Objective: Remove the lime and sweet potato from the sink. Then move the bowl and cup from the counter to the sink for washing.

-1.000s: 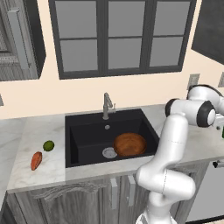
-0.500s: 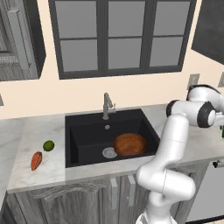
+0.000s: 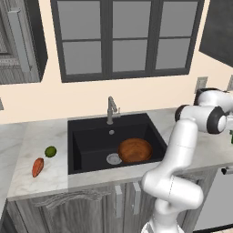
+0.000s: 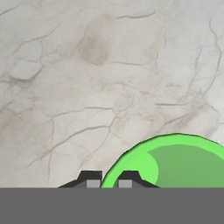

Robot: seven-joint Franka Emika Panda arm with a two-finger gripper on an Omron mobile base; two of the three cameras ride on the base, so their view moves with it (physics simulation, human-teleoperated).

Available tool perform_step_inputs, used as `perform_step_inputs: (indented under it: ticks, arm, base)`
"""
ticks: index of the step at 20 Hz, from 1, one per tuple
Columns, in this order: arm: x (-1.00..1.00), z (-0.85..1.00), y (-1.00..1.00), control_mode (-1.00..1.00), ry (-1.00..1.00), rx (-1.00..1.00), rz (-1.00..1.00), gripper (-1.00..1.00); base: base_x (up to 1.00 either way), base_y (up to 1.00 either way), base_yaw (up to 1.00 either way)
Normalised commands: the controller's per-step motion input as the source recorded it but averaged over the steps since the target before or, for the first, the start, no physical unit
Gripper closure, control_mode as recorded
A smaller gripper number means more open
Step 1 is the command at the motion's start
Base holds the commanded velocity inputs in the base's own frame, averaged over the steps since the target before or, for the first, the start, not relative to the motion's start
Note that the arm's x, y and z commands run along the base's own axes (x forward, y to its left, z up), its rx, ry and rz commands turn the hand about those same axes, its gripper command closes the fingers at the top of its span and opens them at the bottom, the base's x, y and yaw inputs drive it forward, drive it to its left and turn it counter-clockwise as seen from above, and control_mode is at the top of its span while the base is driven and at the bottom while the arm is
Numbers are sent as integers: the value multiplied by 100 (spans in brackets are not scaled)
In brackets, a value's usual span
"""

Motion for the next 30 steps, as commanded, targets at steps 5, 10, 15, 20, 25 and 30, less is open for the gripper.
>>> perform_step_inputs:
  ticks: [5, 10, 15, 20, 25, 30]
  arm:
    - [-21, 16, 23, -100, -1, 1, 1, 100]
    - [-19, 18, 30, -100, -6, 0, 3, 100]
    - [-22, 10, 39, -100, -15, 0, 6, 100]
    - [-20, 10, 41, -100, -18, -2, 8, 100]
    - [-18, 21, 37, -100, -11, -10, 10, 100]
    - [-15, 31, 35, -100, -3, -15, 8, 100]
  base:
    - [0, 0, 0]
    - [0, 0, 0]
    - [0, 0, 0]
    - [0, 0, 0]
    - [0, 0, 0]
    - [0, 0, 0]
